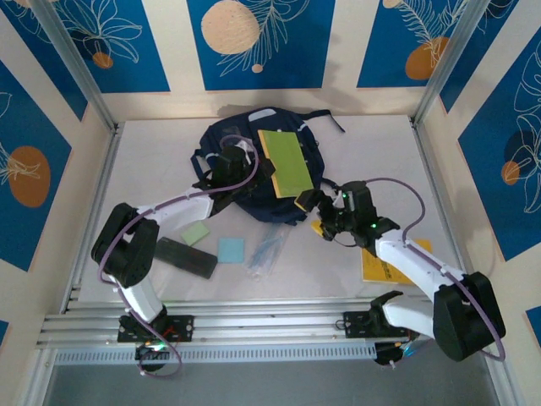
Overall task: Pack the student bag
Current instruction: Rotate the book.
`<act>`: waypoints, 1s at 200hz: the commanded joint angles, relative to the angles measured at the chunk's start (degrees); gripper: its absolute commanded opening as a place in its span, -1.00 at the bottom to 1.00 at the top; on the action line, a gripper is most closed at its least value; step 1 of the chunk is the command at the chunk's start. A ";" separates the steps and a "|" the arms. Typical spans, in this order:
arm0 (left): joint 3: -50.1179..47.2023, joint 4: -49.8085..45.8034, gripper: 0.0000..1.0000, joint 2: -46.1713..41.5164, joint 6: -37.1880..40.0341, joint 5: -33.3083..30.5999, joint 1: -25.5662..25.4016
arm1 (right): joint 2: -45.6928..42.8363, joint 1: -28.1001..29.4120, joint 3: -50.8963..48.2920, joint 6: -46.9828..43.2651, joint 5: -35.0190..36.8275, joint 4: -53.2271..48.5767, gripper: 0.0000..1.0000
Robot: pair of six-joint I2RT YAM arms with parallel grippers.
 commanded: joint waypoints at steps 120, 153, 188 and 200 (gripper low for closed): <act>-9.52 14.72 -1.00 -5.39 -12.72 -6.25 -2.82 | 17.26 5.14 3.20 16.49 11.85 38.44 0.02; -11.11 13.85 -0.80 -5.88 -11.83 -6.39 -2.86 | 16.25 4.73 4.02 14.38 11.78 35.89 -0.57; -9.18 5.74 0.12 -5.90 -4.39 -2.42 -2.78 | 13.27 2.01 4.58 9.36 10.62 30.77 -1.00; -7.20 0.19 0.30 -5.90 1.03 -0.91 -2.75 | 11.67 0.27 4.73 6.85 9.67 28.07 -1.00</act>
